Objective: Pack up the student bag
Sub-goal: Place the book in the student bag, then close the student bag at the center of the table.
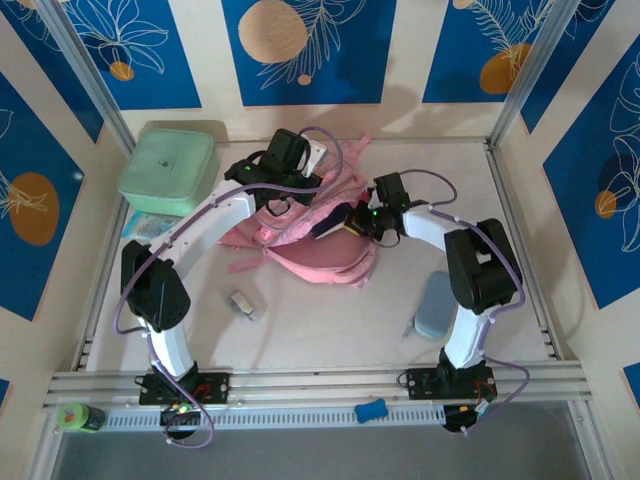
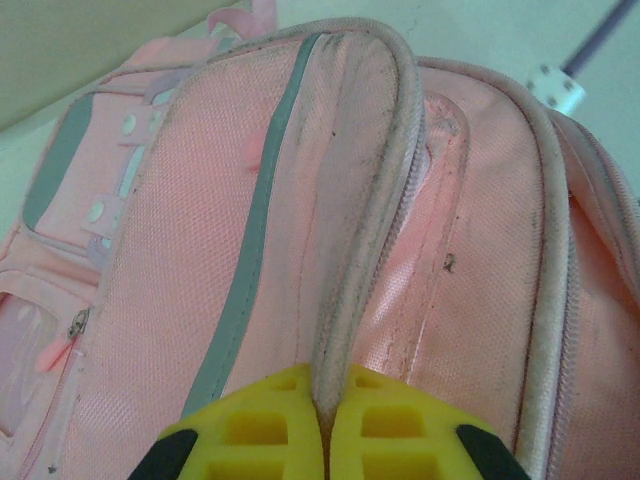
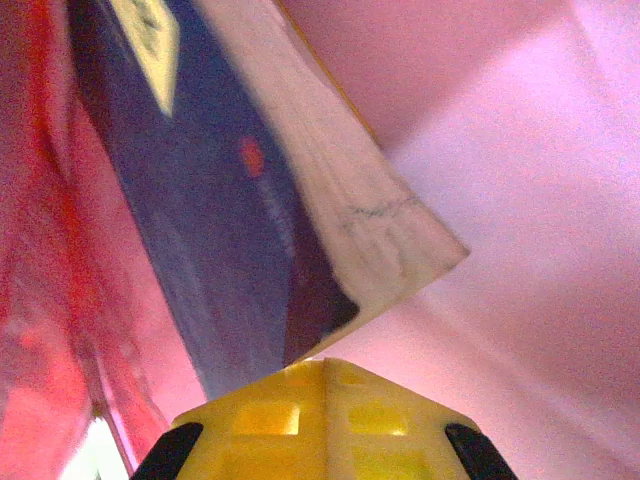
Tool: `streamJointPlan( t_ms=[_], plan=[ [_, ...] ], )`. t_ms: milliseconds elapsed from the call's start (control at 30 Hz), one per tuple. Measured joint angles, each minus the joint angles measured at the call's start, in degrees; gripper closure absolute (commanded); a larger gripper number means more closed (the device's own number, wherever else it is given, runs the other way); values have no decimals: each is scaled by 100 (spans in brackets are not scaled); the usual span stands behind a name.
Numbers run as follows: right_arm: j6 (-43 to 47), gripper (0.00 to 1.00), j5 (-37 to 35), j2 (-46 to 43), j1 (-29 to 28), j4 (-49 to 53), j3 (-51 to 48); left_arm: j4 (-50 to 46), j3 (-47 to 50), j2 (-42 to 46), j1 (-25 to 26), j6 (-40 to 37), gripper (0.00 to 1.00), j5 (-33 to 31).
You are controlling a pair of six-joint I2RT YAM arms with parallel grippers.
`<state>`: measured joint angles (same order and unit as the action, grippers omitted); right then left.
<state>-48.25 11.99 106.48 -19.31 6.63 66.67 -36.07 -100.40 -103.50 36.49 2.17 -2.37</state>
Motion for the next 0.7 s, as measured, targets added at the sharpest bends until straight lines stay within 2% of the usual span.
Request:
streamJointPlan(
  t_ms=[233,333,467,633,667,700],
  plan=[
    [-11,100,59,632,-59,-562,365,0,-2,0,-11,61,100,42],
    [-24,95,151,562,-4,-669,155,0,-2,0,-11,101,100,46],
    [90,91,201,-46,63,-389,-317,9,2,0,-11,219,100,66],
    [332,85,26,-1294,201,411,-577,203,238,0,-11,514,100,186],
    [389,85,-4,-1543,258,610,-586,271,330,0,-11,595,95,247],
    [455,85,-22,-1755,317,785,-584,356,424,0,-11,684,86,317]
  ],
)
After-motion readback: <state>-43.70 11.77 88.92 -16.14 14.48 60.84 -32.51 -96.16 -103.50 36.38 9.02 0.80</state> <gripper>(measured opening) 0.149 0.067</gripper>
